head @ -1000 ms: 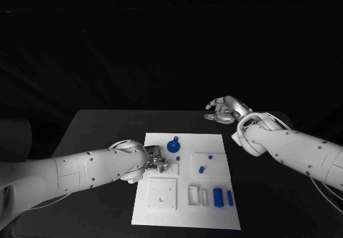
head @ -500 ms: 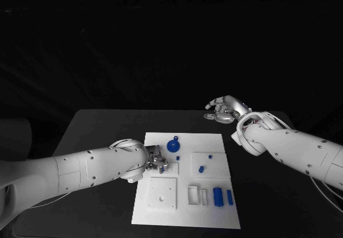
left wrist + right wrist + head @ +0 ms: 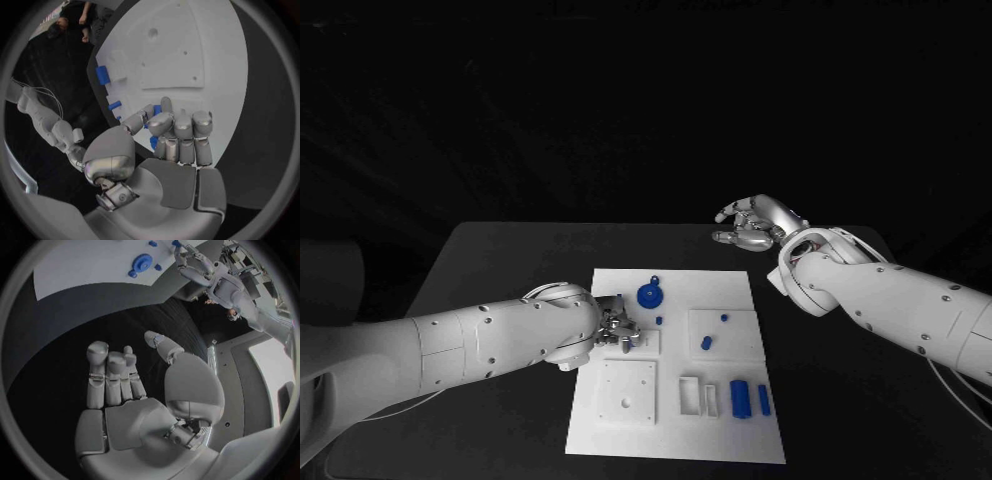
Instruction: Assemble the parts on the task board
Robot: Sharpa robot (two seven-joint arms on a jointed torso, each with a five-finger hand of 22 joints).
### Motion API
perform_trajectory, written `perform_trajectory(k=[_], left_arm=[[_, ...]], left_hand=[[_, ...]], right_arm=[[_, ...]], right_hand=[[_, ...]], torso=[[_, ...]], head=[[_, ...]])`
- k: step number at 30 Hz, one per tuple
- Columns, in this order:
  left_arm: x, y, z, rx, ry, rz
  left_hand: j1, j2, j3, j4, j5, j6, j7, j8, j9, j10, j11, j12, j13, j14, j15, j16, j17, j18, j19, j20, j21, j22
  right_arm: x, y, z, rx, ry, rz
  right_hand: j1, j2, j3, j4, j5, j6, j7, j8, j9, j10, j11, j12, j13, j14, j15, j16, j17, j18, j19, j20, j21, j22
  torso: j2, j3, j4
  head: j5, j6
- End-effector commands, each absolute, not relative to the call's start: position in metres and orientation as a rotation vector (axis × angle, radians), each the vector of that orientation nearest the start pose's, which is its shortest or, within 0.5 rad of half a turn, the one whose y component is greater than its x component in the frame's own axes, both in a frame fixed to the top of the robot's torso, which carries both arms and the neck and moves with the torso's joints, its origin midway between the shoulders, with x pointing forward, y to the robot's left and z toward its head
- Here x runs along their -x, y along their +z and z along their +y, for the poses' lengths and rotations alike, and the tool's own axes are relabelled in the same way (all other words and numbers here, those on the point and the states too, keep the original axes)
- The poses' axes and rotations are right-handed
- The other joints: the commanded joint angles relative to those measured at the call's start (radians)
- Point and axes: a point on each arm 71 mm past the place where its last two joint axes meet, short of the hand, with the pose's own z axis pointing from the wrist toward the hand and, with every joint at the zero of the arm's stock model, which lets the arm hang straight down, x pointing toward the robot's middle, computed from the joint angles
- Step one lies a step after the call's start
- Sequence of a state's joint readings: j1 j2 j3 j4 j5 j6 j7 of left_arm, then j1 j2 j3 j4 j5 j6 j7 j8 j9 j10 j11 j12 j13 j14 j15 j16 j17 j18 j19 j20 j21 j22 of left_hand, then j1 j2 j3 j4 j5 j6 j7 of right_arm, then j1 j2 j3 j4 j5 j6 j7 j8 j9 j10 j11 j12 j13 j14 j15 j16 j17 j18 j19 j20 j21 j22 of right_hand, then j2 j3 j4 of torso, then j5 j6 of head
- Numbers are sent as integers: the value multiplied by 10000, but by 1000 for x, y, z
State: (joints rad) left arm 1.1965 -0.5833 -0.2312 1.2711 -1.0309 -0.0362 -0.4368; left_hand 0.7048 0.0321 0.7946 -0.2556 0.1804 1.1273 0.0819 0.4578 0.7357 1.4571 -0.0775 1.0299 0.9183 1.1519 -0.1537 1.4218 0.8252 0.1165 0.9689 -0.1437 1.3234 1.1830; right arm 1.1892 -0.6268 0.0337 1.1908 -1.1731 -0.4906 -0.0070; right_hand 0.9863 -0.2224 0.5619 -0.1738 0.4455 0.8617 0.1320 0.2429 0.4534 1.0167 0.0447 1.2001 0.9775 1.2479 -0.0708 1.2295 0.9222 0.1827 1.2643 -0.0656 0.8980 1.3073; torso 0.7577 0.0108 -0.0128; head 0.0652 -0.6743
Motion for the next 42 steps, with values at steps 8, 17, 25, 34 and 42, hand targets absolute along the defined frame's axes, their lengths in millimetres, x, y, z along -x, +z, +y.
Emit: perform_trajectory(k=[8,17,25,34,42], left_arm=[[-489,-296,160,1825,-4139,23203],[-490,-296,162,1925,-4113,23088],[-491,-295,163,2025,-4068,22993],[-492,-296,165,2060,-3962,23015],[-494,-296,169,2134,-3846,22933]], left_hand=[[-203,-539,-72,558,-1021,1187,-1041,86,-112,-525,-486,94,-83,579,-641,-15,-27,262,-136,-1318,138,-213],[-295,-692,-109,737,-1145,1181,-1042,108,-140,-529,-488,108,-105,581,-647,-14,-31,275,-156,-1320,181,-277],[-234,-646,-77,723,-1184,1175,-1046,117,-148,-530,-493,114,-114,583,-657,-12,-32,292,-158,-1330,204,-298],[127,-919,-97,529,-1286,1150,-1043,174,-163,-528,-488,132,-158,584,-675,-15,-41,333,-162,-1334,299,-394],[237,-654,-1204,86,-1310,1064,-1023,269,-102,-547,-472,169,-169,543,-656,21,-28,343,-198,-1307,408,-504]], right_arm=[[-551,-177,-194,-2045,7361,14961],[-551,-178,-194,-2053,7347,14976],[-551,-178,-195,-2056,7343,14980],[-551,-178,-195,-2056,7341,14986],[-551,-178,-195,-2058,7334,14993]], right_hand=[[-5,62,-6,-69,72,-171,248,35,-11,-57,-23,72,-16,24,24,9,-12,791,20,-78,-51,142],[-19,60,-15,-68,76,-174,249,35,-12,-58,-21,76,-20,25,25,9,-12,791,22,-76,-51,143],[-25,64,-18,-69,80,-175,250,35,-14,-58,-21,79,-24,25,26,10,-12,791,23,-76,-51,144],[-36,64,-24,-66,83,-176,251,34,-15,-58,-20,82,-27,26,27,10,-12,791,24,-75,-52,144],[-58,62,-35,-59,87,-179,252,34,-17,-59,-18,86,-32,27,28,11,-12,791,26,-72,-52,145]], torso=[[2,-6,8],[4,-11,1],[3,-8,4],[6,-7,5],[3,-7,1]], head=[[-16,1],[-13,5],[-23,15],[-48,26],[-46,39]])
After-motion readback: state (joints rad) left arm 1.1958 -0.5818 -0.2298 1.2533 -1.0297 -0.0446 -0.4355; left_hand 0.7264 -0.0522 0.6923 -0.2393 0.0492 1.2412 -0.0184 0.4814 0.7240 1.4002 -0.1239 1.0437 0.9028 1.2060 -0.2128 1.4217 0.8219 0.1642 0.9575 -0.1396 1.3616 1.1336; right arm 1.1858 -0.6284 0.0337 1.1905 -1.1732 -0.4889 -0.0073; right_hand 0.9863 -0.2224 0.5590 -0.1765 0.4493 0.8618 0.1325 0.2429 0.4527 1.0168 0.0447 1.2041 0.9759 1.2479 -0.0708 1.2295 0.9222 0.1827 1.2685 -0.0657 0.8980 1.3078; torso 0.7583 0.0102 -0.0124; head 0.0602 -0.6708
